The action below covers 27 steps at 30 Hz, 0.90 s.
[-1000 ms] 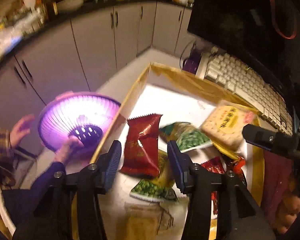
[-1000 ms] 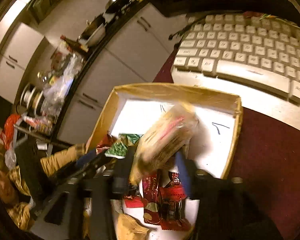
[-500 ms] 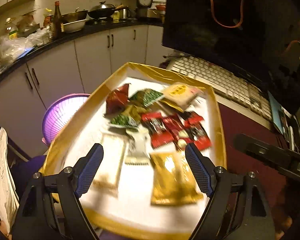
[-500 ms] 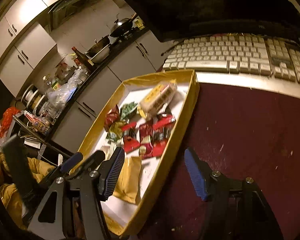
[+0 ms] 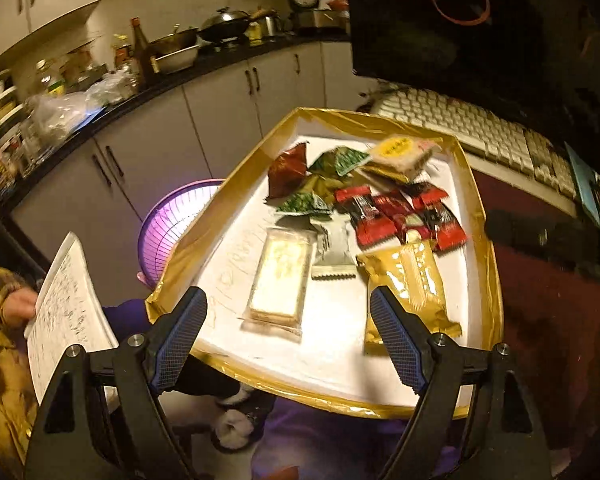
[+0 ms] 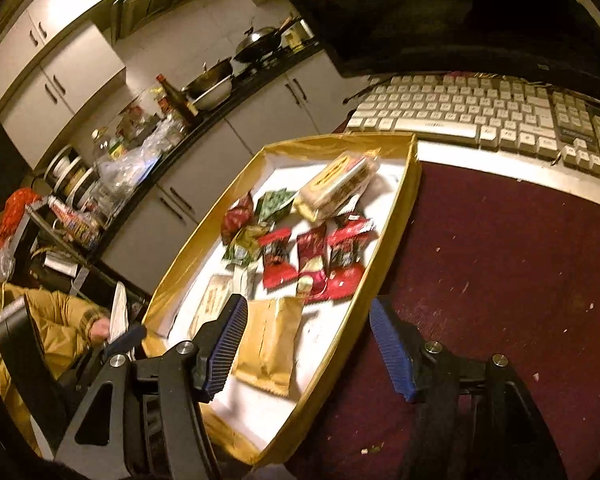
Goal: Organize snacks
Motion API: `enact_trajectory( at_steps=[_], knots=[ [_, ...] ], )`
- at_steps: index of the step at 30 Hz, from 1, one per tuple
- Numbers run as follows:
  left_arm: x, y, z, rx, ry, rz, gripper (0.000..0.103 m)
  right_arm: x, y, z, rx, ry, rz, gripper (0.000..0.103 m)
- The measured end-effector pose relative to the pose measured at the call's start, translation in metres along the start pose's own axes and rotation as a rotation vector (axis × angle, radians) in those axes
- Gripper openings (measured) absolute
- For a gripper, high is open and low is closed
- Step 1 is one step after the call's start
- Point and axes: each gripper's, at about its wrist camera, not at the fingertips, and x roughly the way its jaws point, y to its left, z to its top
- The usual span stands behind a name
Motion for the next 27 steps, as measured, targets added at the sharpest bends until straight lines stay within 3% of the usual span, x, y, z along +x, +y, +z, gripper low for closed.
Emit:
enact_trajectory(
  at_steps=[4,8,13,16,20,27],
  knots=[
    [-0.004,-0.001,0.002,-0.019,0.044,-0.009,0.084,-0.002,0.004,0.002,-0.016,0.002,-0.006,0.067],
    [-0.027,-0.003,0.000,0.040,0.011,0.027,0.084,0.000,0.010,0.009,-0.011,0.003,0.021,0.067],
    [-0.022,0.004,0.000,-0.007,-0.004,-0.002,0.084,-0.004,0.007,0.005,0.017,-0.002,0.031,0.067],
    [-0.016,-0.001,0.004,-0.049,-0.002,-0.060,0.084,-0.009,-0.004,-0.003,0.022,-0.005,-0.003,0.067],
    [-0.012,-0.015,0.006,0.011,0.004,-0.080,0.084,-0.012,-0.016,-0.007,0.066,0.004,-0.013,0.067],
    [-0.002,-0.009,0.008,0.026,0.027,-0.115,0.084,-0.006,-0.002,-0.001,0.020,-0.003,-0.031,0.067]
  ],
)
